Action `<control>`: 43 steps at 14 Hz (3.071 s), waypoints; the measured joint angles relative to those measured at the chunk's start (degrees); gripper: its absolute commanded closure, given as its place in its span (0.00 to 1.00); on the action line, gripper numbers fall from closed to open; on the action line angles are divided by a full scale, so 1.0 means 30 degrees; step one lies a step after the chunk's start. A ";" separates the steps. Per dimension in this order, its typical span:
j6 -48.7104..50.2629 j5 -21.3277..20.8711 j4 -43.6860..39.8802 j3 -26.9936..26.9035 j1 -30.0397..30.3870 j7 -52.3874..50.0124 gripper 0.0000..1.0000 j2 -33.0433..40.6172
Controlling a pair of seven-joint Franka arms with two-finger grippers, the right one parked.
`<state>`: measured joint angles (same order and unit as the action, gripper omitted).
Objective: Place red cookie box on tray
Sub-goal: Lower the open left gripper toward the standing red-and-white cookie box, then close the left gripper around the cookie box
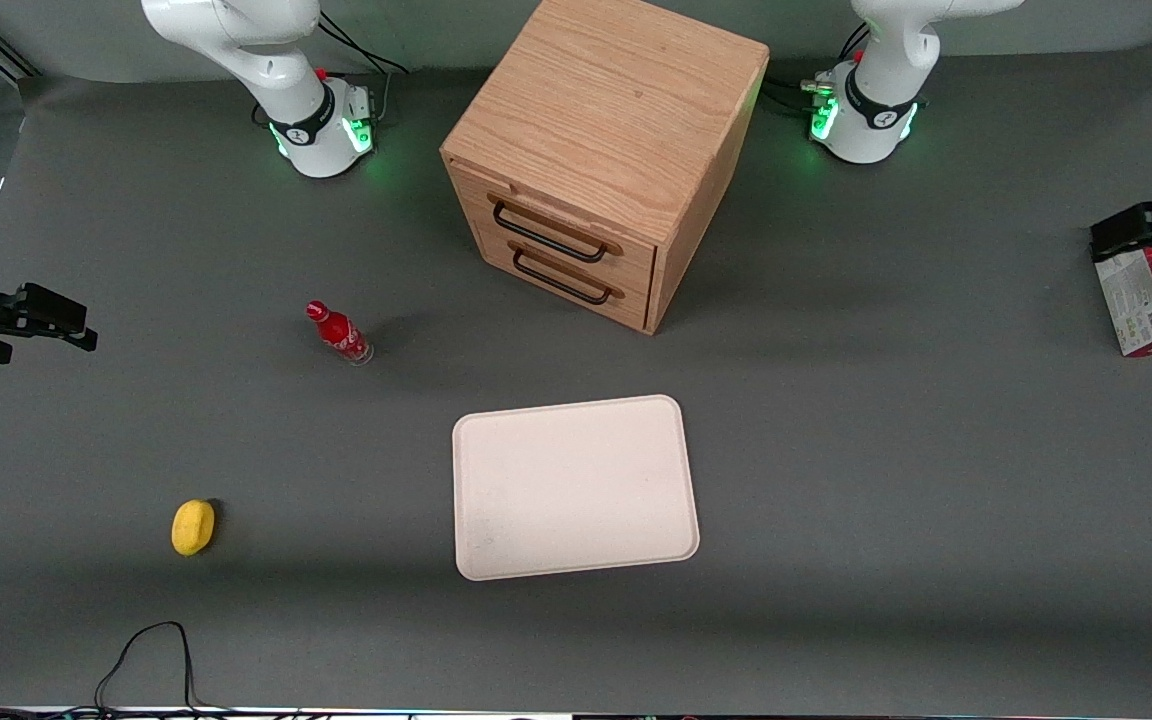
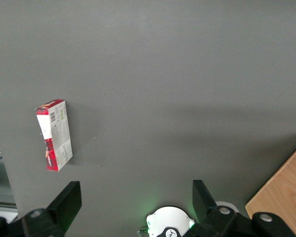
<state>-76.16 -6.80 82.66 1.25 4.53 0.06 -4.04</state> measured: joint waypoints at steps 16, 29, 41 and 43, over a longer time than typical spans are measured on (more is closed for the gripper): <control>-0.3608 -0.0175 0.0970 -0.0160 1.1164 1.2280 0.00 -0.2438; -1.7957 -0.0826 1.3802 -0.0164 1.2990 1.1676 0.00 -0.2632; -1.9898 -0.0832 1.4347 -0.0123 1.3673 1.1678 1.00 -0.4081; -1.9901 -0.0836 1.4347 -0.0120 1.3673 1.1678 1.00 -0.4101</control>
<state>-135.86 -9.31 125.70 0.89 45.55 35.10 -16.34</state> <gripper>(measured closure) 0.621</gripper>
